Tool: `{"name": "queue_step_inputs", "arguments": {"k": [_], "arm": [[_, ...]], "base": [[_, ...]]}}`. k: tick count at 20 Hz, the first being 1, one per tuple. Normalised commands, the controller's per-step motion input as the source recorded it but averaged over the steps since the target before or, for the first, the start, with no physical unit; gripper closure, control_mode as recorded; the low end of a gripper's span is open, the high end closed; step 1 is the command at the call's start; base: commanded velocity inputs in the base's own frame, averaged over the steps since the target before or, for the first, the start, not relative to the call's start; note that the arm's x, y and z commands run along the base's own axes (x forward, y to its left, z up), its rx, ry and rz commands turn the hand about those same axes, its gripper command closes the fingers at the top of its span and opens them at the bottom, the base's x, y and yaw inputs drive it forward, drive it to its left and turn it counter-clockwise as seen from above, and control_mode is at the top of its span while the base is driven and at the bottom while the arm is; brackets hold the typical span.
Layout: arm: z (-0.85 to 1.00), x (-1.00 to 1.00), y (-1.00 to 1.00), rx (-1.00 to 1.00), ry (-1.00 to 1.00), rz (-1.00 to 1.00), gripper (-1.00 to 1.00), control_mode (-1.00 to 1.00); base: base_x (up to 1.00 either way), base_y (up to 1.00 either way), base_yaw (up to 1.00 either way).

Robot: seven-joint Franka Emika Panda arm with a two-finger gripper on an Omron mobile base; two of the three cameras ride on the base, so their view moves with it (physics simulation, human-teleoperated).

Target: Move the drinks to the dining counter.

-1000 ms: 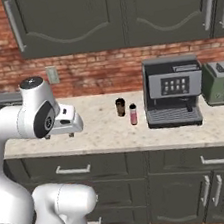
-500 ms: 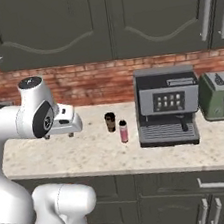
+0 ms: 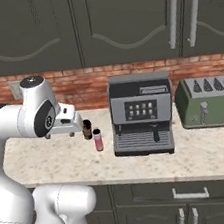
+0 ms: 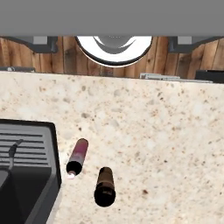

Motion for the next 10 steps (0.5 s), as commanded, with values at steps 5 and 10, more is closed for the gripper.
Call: {"name": "queue_step_inputs", "arguments": {"k": [5,10], "arm": [[0.0,0.0,0.0,0.0,0.0,0.0,-1.0,1.0],[0.0,0.0,0.0,0.0,0.0,0.0,-1.0,1.0]], "base": [[0.25,-0.19,0.0],[0.26,-0.34,0.0]]}}
